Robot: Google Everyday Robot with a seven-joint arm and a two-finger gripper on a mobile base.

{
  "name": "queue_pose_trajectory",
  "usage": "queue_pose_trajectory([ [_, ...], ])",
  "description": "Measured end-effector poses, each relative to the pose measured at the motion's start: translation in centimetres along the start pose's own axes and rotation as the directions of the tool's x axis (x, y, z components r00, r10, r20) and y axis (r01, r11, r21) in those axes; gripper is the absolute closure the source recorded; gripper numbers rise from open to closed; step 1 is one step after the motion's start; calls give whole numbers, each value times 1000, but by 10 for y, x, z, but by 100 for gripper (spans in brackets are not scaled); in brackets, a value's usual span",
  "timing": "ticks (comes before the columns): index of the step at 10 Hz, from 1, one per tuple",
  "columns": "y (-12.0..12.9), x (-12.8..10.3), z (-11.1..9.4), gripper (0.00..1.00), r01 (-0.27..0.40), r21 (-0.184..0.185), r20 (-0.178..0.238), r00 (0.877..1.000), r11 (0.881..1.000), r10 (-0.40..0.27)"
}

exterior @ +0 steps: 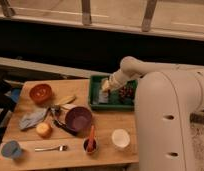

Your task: Wipe tray with eraser

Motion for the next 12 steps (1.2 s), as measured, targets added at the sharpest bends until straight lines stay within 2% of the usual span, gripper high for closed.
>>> queue_pose_trajectory([
  [3,3,8,9,100,-18,18,-31,999,1000,18],
  [5,-21,19,0,100,-53,67,-33,998,996,55],
  [7,-53,18,-16,100,-78,113,-9,997,991,80],
  [8,-67,17,-23,100,-83,123,0,996,989,84],
  [10,-72,11,-28,100,-71,128,20,997,989,69],
  [12,-58,-4,-27,100,-41,118,42,998,992,37],
])
